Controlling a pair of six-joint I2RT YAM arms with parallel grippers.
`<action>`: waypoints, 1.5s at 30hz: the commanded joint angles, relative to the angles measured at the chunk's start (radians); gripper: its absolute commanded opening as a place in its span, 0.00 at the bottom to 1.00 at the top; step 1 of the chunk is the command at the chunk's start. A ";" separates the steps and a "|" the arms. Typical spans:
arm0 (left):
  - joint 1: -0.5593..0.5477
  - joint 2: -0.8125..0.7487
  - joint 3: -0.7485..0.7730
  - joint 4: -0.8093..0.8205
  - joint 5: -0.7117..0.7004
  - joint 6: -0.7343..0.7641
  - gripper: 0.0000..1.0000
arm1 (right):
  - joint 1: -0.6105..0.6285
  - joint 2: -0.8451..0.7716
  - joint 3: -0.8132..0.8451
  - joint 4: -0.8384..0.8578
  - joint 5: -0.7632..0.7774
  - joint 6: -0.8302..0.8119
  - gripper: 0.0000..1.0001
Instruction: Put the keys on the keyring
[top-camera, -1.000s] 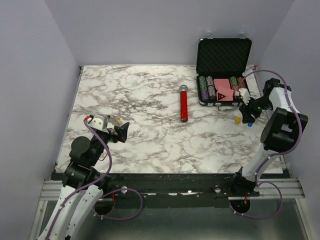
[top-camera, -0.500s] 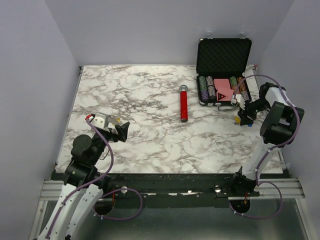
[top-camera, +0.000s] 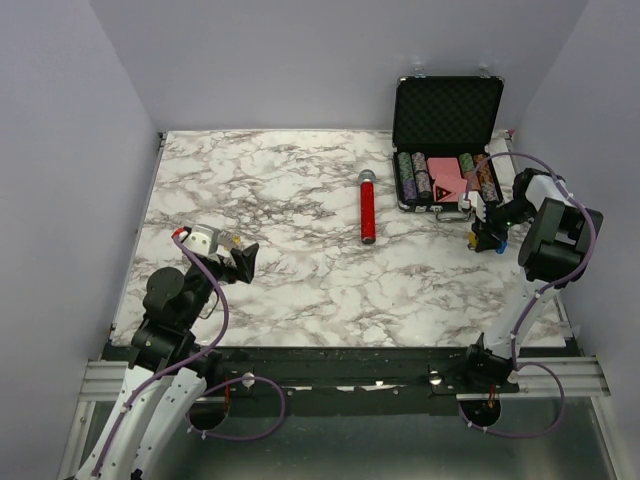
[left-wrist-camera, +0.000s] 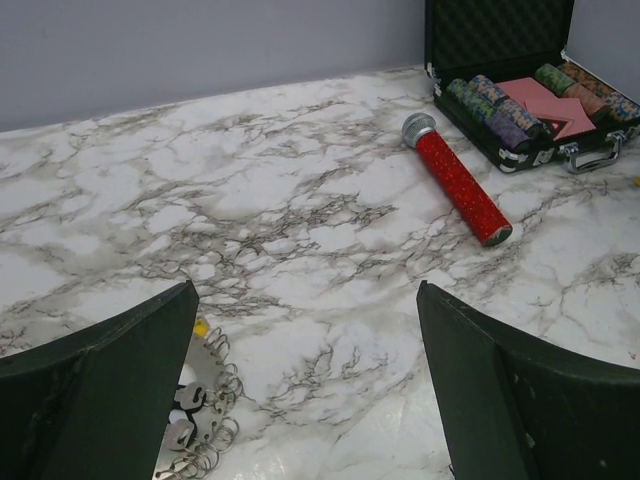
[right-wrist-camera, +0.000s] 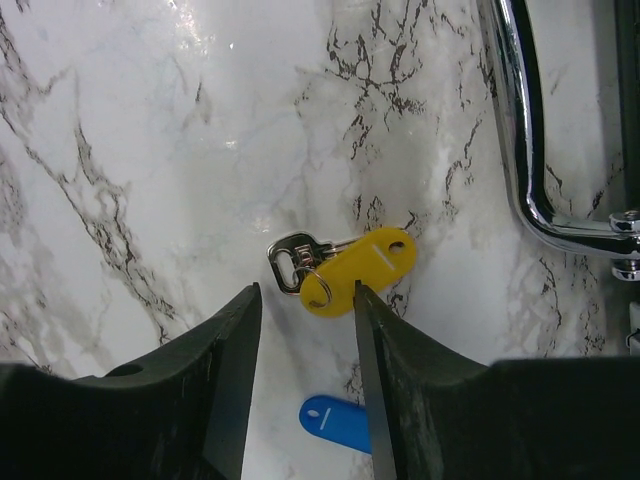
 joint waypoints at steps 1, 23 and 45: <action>0.008 0.005 0.000 0.016 0.003 0.009 0.99 | 0.005 0.022 0.027 -0.015 -0.034 -0.018 0.49; 0.011 -0.004 0.001 0.016 0.010 0.009 0.99 | 0.007 -0.006 -0.001 -0.042 -0.060 -0.018 0.12; -0.013 0.034 -0.028 0.211 0.528 -0.145 0.99 | 0.235 -0.499 -0.344 -0.180 -0.400 0.214 0.00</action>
